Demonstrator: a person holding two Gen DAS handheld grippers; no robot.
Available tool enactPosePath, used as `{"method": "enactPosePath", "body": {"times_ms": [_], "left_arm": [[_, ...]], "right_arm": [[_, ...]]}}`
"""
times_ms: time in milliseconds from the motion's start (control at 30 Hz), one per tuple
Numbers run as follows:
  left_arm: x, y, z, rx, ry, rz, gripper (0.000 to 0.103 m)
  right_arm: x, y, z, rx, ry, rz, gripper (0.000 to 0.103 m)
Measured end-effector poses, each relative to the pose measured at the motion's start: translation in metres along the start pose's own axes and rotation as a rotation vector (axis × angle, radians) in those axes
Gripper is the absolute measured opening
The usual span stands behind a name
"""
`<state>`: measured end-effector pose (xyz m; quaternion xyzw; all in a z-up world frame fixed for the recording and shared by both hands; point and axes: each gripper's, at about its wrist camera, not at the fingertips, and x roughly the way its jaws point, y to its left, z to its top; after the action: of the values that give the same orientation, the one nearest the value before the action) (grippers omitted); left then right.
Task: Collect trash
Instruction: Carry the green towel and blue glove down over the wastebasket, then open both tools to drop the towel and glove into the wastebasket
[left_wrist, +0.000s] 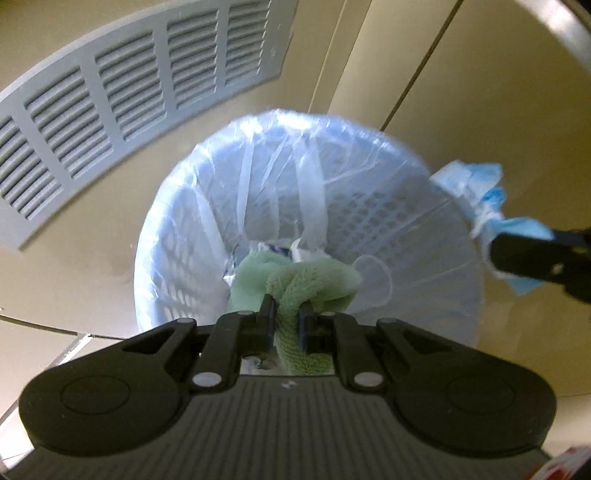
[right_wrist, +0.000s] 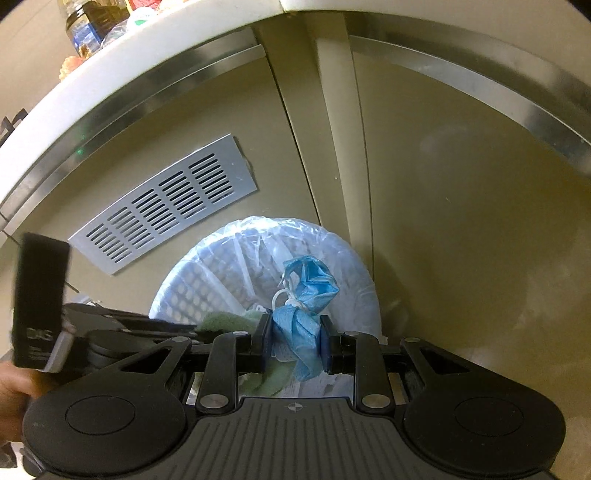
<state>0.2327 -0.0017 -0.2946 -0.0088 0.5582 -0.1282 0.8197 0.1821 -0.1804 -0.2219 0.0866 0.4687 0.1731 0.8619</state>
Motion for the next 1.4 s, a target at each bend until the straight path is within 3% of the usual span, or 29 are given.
{"method": "enactPosePath", "body": {"times_ms": [167, 367, 667, 700, 733, 800, 1400], "left_arm": [[0.007, 0.010, -0.003, -0.030, 0.008, 0.011, 0.018], [-0.018, 0.016, -0.003, -0.047, -0.038, -0.003, 0.031], [-0.066, 0.023, 0.001, -0.101, -0.116, -0.012, 0.033], [-0.068, 0.024, 0.002, -0.104, -0.121, -0.012, 0.033], [-0.071, 0.024, 0.002, -0.105, -0.129, -0.009, 0.033], [-0.073, 0.024, 0.003, -0.105, -0.139, -0.009, 0.033], [-0.086, 0.022, -0.002, -0.102, -0.148, -0.035, 0.033]], "right_arm": [[0.001, 0.000, -0.001, -0.002, 0.002, 0.007, 0.026], [0.006, 0.001, 0.000, -0.006, 0.009, 0.017, 0.026], [0.009, 0.008, 0.007, -0.008, -0.022, 0.047, 0.026], [0.009, 0.010, 0.009, -0.006, -0.030, 0.051, 0.032], [0.009, 0.012, 0.011, -0.003, -0.044, 0.049, 0.046], [0.008, 0.015, 0.014, -0.007, -0.081, 0.048, 0.058], [0.010, 0.017, 0.005, -0.006, 0.013, 0.015, 0.059]]}}
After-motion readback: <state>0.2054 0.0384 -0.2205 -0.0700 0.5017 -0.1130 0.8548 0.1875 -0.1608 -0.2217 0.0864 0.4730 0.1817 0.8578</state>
